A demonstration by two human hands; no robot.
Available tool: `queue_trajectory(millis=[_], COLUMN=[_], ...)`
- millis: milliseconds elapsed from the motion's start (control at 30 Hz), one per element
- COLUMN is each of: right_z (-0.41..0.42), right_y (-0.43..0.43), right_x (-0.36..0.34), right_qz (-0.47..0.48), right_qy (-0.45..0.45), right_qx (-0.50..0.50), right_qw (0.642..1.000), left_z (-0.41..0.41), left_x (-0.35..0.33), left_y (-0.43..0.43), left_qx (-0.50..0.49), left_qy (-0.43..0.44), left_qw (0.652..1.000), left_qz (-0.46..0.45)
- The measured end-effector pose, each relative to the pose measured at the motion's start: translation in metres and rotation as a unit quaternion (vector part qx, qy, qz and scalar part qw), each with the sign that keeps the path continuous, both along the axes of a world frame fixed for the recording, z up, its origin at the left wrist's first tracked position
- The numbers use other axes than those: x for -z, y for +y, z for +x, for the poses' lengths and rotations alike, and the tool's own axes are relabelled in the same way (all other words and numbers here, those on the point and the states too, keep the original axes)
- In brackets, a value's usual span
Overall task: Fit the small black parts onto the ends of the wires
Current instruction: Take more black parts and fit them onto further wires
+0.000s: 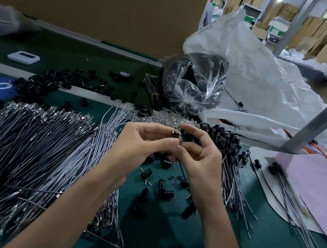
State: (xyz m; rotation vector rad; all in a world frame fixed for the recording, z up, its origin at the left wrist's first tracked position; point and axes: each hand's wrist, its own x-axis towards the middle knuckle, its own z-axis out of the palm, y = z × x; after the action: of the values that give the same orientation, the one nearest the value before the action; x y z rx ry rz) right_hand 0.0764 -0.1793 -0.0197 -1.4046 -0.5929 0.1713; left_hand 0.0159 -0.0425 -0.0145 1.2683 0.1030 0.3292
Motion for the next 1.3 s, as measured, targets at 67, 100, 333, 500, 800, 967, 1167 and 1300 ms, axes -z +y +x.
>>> queue_trajectory(millis=[67,100,333,500,800,967,1167,1300], right_z=[-0.0005,-0.001,-0.0001,-0.0003,-0.0025,-0.0019,-0.0025,-0.0021], right_y=[0.0008,0.0013,0.0043,0.0049,0.0084,0.0092,0.01,0.0101], right_x=[0.0,0.0001,0.0034,0.0044,0.0064,0.0076,0.0088,0.0089], right_qz=[-0.013,-0.018,-0.097,-0.085,-0.089,-0.095,-0.091,-0.076], right_qy=[0.0,0.002,-0.027,-0.038,-0.054,-0.064,-0.052,-0.031], right_qx=[-0.009,-0.017,-0.034,-0.038,-0.038,-0.033,-0.03,-0.035], right_qw=[1.0,1.0,0.994,0.995,0.994,0.993,0.994,0.996], left_z=[0.0,0.0001,0.0021,0.0007,-0.0009,-0.0014,-0.0025,-0.0029], left_x=[0.0007,0.0009,0.004,0.0088,0.0055,0.0064,0.0048,0.0044], left_y=[0.0014,0.0016,-0.0005,-0.0036,-0.0046,-0.0025,0.001,0.0033], left_qx=[-0.018,-0.03,-0.087,-0.08,-0.128,-0.145,-0.14,-0.131], left_qy=[-0.011,-0.022,-0.07,-0.056,-0.077,-0.077,-0.078,-0.075], left_qw=[0.999,0.998,0.993,0.995,0.989,0.986,0.985,0.985], left_qz=[-0.032,-0.044,-0.039,-0.014,-0.018,-0.029,-0.065,-0.086])
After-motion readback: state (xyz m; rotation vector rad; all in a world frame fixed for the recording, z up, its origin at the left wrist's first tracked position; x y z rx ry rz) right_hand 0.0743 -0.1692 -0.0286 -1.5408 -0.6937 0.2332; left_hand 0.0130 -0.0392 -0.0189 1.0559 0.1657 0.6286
